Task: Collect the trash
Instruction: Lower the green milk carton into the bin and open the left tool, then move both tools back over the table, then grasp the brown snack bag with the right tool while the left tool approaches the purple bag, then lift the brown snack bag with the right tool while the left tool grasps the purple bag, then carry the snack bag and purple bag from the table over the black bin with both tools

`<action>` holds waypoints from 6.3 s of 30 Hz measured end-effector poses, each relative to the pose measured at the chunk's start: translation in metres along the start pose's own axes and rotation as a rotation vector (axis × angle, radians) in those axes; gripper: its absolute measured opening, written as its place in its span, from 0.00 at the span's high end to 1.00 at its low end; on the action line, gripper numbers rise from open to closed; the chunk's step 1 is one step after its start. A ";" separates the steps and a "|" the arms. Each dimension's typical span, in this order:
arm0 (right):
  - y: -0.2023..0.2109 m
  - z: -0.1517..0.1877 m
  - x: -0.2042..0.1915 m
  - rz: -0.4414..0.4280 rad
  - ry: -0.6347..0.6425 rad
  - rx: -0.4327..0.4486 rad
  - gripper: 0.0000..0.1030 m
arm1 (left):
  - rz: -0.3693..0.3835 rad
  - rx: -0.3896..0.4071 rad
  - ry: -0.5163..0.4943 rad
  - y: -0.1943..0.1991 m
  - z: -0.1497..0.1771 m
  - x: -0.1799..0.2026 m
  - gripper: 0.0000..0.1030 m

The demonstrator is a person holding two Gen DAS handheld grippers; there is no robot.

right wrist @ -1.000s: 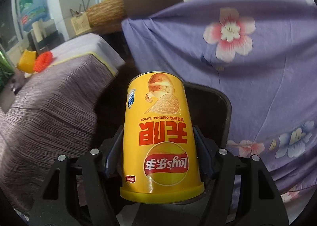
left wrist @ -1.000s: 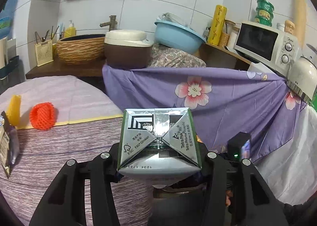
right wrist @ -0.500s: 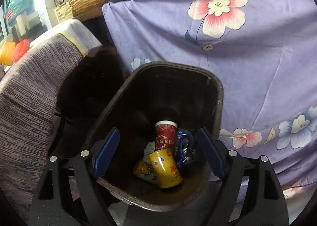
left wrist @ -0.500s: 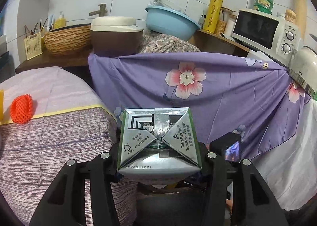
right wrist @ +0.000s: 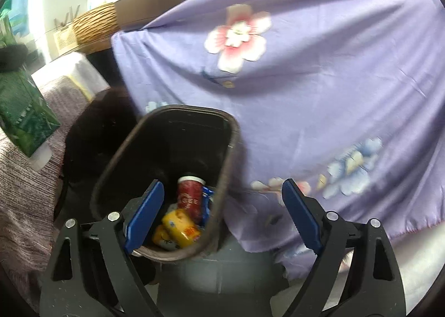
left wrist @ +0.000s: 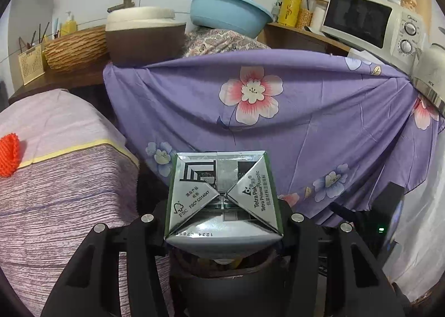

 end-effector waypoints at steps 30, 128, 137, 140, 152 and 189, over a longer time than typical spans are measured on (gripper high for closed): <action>0.038 0.024 0.042 0.031 -0.116 0.034 0.16 | -0.112 -0.036 -0.070 -0.046 0.016 0.016 0.09; 0.146 -0.161 -0.532 -0.855 0.758 0.197 0.12 | -0.613 0.373 0.467 0.341 0.048 -0.373 0.23; 0.096 -0.165 -0.618 -0.687 0.933 0.105 0.06 | -0.601 0.370 0.537 0.359 0.076 -0.397 0.20; 0.075 -0.158 -0.625 -0.652 0.937 0.048 0.15 | -0.582 0.358 0.529 0.357 0.081 -0.397 0.20; 0.086 -0.158 -0.600 -0.802 0.789 0.033 0.76 | -0.539 0.289 0.448 0.330 0.071 -0.393 0.20; 0.139 -0.125 -0.404 -0.709 0.484 0.176 0.81 | -0.586 0.069 0.310 0.219 0.005 -0.424 0.86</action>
Point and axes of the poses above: each gripper's, at about its wrist camera, not at the fingertips, and y roughly against the way its jaws point, x to its right, z to its underside, the point moved 8 cm from there along -y, roughly the way its jaws point, and after that the axes turned 12 degrees about y, right-handed, at the moved point
